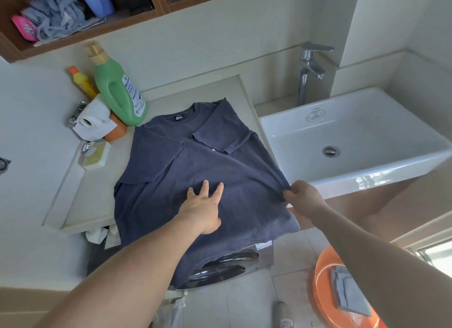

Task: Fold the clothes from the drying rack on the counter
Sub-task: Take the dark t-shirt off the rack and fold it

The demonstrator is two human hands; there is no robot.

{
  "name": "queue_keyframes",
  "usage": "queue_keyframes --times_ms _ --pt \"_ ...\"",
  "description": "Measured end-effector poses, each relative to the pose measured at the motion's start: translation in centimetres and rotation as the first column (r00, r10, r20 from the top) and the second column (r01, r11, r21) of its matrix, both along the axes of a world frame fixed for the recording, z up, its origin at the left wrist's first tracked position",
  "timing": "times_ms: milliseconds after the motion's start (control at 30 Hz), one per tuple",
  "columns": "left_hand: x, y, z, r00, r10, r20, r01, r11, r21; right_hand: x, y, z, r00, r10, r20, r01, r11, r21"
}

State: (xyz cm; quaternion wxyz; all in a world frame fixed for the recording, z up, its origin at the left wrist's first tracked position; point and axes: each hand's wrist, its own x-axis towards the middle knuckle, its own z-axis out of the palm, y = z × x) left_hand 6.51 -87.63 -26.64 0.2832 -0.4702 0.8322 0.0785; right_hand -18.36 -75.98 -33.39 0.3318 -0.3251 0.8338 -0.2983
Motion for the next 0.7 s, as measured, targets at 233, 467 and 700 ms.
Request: queue_keyframes --times_ms 233,467,700 --pt "0.2 0.0 -0.3 1.0 -0.007 -0.01 0.007 1.0 -0.008 -0.6 0.1 -0.3 0.994 0.104 0.013 -0.104 0.995 0.005" --pt "0.2 -0.1 -0.2 1.0 -0.012 0.007 0.012 1.0 -0.012 -0.3 0.3 -3.2 0.984 0.175 -0.032 -0.167 0.971 0.173" --pt "0.2 0.0 -0.4 1.0 -0.015 0.017 0.016 1.0 -0.021 0.9 0.7 -3.6 1.0 -0.019 0.013 0.02 0.998 -0.066"
